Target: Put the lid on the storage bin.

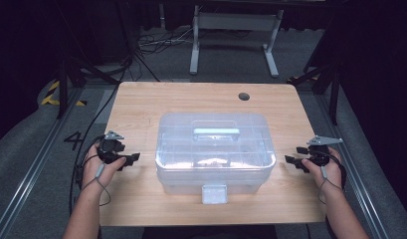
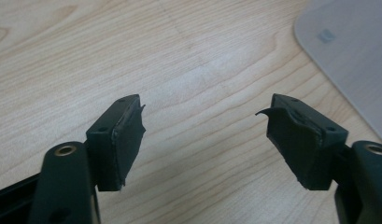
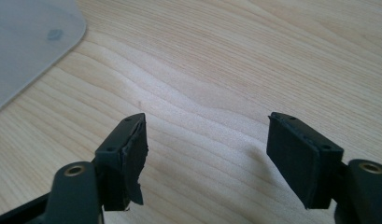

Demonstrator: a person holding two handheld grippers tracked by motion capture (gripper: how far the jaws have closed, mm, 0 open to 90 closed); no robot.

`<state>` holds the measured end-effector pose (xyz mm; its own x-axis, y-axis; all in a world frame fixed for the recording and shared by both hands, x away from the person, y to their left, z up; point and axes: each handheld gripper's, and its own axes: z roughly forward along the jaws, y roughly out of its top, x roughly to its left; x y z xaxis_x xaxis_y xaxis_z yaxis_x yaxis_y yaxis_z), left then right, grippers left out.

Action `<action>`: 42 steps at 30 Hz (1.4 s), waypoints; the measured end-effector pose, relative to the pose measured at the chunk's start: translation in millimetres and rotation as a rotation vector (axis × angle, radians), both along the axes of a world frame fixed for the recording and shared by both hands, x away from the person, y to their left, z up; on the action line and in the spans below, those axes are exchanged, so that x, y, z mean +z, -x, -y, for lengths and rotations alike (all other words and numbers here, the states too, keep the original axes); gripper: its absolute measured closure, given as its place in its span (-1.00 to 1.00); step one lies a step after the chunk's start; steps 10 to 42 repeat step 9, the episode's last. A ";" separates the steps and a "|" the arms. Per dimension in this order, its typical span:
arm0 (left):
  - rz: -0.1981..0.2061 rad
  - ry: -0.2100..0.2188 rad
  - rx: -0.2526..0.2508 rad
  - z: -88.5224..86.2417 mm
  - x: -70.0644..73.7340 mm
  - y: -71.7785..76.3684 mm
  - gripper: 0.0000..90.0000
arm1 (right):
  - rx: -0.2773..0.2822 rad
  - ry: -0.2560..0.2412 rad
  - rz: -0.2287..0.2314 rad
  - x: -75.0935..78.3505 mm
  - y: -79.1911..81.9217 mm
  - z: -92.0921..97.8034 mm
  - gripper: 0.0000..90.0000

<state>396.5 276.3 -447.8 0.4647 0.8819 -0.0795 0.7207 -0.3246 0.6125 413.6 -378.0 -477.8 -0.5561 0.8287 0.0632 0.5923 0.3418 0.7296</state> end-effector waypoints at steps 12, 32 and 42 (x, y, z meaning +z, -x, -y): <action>-0.024 0.004 0.009 -0.5 1.1 -0.6 -0.41 | -0.014 -0.007 -0.001 -3.5 -0.4 -0.4 -0.40; -0.024 0.004 0.009 -0.5 1.1 -0.6 -0.41 | -0.014 -0.007 -0.001 -3.5 -0.4 -0.4 -0.40; -0.024 0.004 0.009 -0.5 1.1 -0.6 -0.41 | -0.014 -0.007 -0.001 -3.5 -0.4 -0.4 -0.40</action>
